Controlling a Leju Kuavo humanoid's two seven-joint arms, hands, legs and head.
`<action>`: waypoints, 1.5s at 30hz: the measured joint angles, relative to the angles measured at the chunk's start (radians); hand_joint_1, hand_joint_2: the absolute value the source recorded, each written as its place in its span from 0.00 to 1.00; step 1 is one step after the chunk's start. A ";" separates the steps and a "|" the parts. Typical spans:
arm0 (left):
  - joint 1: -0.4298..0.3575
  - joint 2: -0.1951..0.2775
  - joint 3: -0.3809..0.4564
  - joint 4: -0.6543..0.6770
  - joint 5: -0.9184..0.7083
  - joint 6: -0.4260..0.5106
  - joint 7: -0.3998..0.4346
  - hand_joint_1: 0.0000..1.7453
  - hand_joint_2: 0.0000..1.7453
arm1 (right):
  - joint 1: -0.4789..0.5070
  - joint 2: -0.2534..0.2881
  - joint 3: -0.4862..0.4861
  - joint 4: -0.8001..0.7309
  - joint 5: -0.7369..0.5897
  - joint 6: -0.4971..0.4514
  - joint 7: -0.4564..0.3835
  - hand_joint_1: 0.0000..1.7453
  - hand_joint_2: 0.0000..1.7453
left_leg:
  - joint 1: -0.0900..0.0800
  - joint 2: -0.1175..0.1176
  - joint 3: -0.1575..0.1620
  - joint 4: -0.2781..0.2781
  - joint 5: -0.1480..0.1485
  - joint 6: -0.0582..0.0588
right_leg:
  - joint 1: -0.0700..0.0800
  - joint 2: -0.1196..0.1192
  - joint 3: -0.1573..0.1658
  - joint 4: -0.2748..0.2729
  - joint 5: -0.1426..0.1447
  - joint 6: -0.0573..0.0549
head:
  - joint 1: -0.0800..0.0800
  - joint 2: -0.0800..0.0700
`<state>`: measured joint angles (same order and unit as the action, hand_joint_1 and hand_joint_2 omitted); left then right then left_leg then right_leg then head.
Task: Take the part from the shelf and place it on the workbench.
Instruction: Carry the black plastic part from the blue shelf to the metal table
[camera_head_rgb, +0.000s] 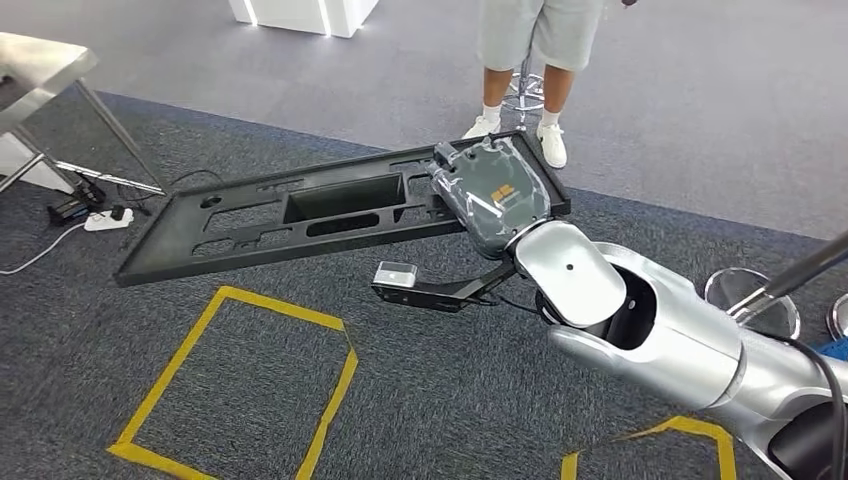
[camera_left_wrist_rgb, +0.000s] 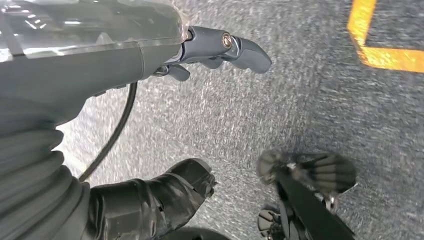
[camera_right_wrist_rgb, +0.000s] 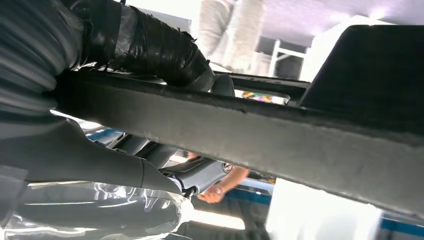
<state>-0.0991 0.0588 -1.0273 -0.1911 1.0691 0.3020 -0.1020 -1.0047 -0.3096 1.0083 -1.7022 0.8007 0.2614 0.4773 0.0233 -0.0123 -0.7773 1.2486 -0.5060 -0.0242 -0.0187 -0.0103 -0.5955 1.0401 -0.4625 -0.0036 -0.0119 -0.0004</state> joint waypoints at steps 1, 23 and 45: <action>0.000 0.000 0.000 0.000 0.000 0.000 -0.001 0.00 1.00 | 0.000 0.000 0.001 0.001 0.000 0.000 0.000 1.00 1.00 | -0.001 0.003 -0.013 0.032 -0.007 0.003 | 0.004 -0.014 0.000 0.000 -0.001 -0.002 | 0.000 0.000; 0.000 0.021 -0.001 0.003 -0.005 -0.002 -0.001 0.00 1.00 | 0.006 0.003 0.005 0.009 -0.001 -0.015 0.004 1.00 1.00 | -0.005 -0.100 0.113 -0.211 0.090 0.027 | -0.024 0.095 -0.015 0.024 -0.014 0.051 | 0.005 0.000; -0.001 0.025 -0.005 0.003 -0.007 0.000 0.000 0.00 1.00 | 0.008 0.001 0.004 0.007 0.005 -0.018 0.000 1.00 1.00 | -0.031 0.035 0.151 -0.259 0.099 0.072 | 0.004 0.005 -0.079 0.183 -0.111 0.029 | -0.011 0.000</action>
<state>-0.0999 0.0839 -1.0325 -0.1884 1.0625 0.3019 -0.1016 -0.9967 -0.3088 1.0124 -1.6956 0.8057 0.2430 0.4771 -0.0081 0.0231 -0.6259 0.9896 -0.4073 0.0481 -0.0151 -0.0056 -0.6749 1.2230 -0.5738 0.0253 -0.0231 -0.0003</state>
